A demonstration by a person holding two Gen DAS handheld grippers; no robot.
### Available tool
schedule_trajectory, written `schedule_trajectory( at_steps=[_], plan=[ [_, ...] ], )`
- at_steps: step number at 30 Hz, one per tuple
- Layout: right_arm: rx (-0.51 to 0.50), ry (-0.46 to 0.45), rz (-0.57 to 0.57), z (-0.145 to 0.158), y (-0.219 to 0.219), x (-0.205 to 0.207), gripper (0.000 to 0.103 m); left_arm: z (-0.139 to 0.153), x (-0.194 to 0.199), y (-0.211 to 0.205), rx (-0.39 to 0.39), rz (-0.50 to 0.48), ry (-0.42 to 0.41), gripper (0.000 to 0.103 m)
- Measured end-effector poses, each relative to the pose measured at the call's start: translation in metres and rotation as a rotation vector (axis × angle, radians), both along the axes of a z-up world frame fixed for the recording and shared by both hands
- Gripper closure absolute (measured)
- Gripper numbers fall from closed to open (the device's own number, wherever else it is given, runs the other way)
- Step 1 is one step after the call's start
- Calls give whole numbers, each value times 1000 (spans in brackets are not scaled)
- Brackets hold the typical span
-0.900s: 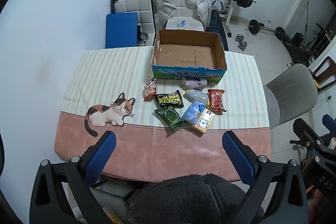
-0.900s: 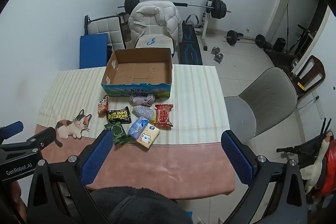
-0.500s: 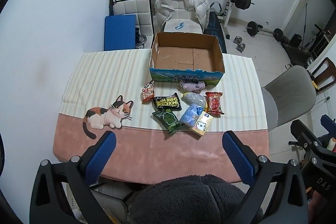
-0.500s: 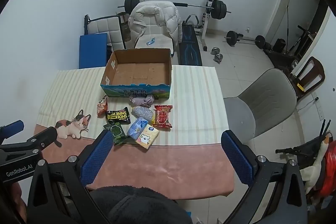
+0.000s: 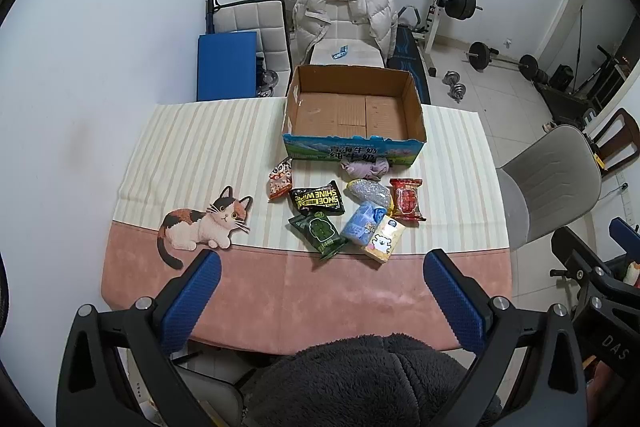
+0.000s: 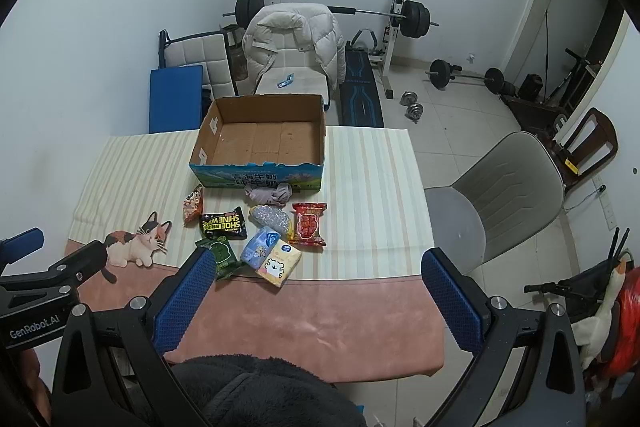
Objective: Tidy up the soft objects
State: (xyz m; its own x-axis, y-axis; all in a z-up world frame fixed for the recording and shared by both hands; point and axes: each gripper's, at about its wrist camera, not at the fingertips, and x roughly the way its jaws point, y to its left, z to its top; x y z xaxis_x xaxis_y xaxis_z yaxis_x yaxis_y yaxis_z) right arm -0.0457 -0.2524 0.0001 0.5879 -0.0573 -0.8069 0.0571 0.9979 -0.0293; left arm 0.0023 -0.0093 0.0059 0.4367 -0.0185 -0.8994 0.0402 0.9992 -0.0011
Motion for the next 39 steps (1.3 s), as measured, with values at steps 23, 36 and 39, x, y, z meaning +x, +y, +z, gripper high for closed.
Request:
schedule_trajectory(
  at_steps=[23,36,39],
  plan=[
    [-6,-9,-13,2,-7,5,0,2,2,-2,4,1,-2,0],
    [-17,-27,-17,3,2,3,0,9,7,-3,4,1,-10,0],
    [-14,-34,-18,5,2,0,0,10,7,-3,3,2,-11,0]
  ],
)
